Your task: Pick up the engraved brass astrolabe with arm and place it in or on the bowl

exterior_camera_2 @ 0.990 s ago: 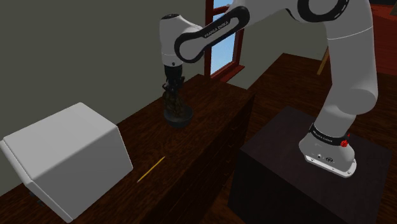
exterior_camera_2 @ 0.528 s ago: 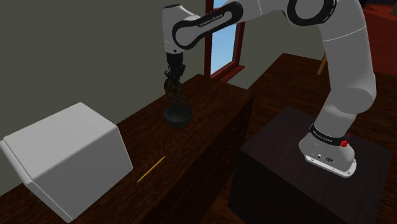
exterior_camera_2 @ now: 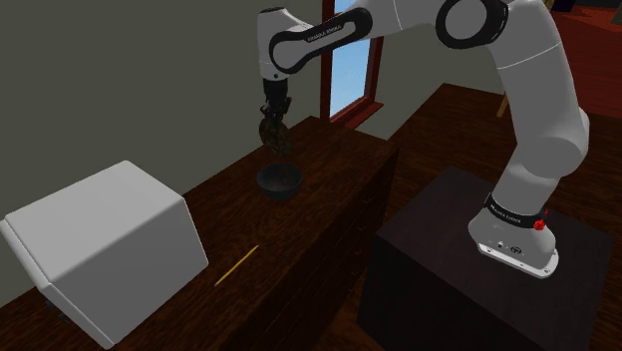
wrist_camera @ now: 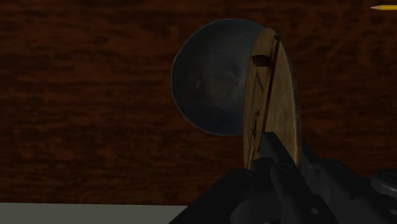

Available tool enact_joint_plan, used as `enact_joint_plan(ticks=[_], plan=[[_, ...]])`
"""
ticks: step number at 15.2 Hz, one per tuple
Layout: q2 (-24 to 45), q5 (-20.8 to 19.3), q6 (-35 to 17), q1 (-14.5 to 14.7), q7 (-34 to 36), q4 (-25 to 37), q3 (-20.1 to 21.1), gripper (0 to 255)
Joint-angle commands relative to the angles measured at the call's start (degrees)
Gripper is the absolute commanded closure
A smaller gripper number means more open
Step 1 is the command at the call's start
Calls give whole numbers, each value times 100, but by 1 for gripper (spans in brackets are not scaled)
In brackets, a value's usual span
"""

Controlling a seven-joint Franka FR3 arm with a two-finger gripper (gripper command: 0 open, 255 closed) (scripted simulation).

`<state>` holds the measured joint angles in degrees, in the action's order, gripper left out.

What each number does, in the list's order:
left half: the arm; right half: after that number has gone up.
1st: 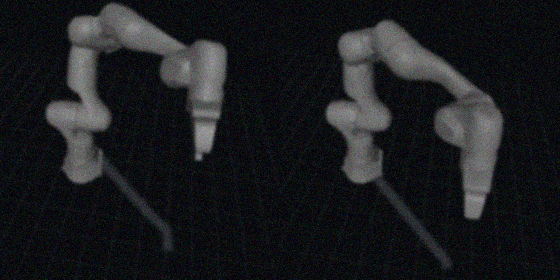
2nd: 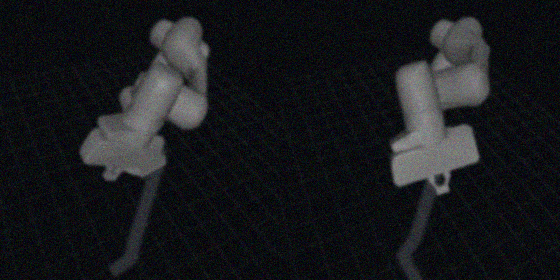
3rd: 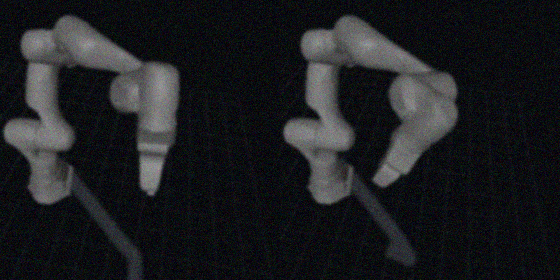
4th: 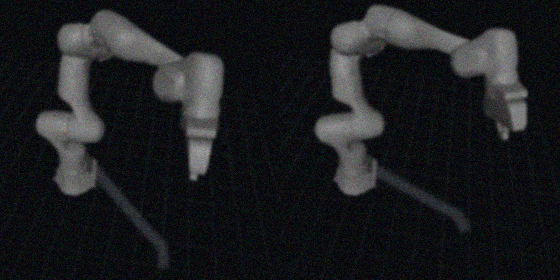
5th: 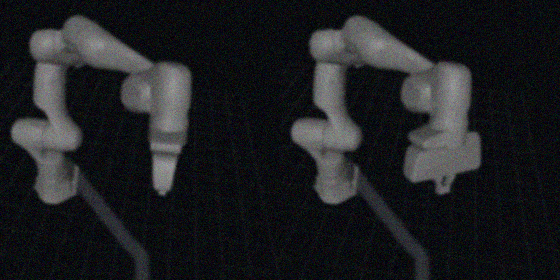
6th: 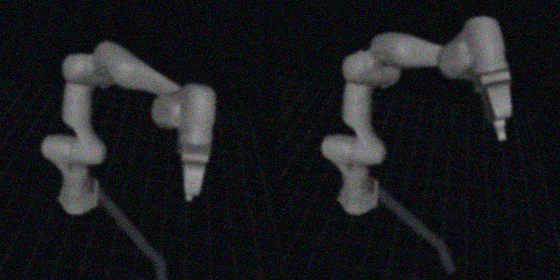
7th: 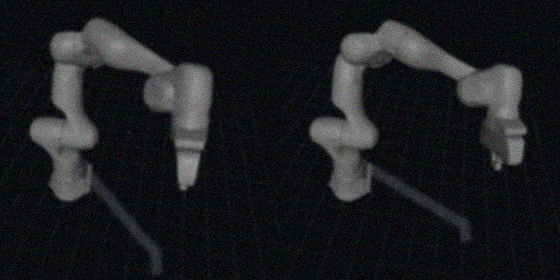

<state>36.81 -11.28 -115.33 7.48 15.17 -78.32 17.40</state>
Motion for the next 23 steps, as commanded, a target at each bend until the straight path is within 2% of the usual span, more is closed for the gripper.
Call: enact_joint_plan(ticks=[1, 17, 23], plan=[[44, -18, -128, 5, 20, -83, -9, 255], [595, -184, -1008, 53, 119, -424, -129, 255], [596, -184, -1007, 53, 119, -422, -130, 255]])
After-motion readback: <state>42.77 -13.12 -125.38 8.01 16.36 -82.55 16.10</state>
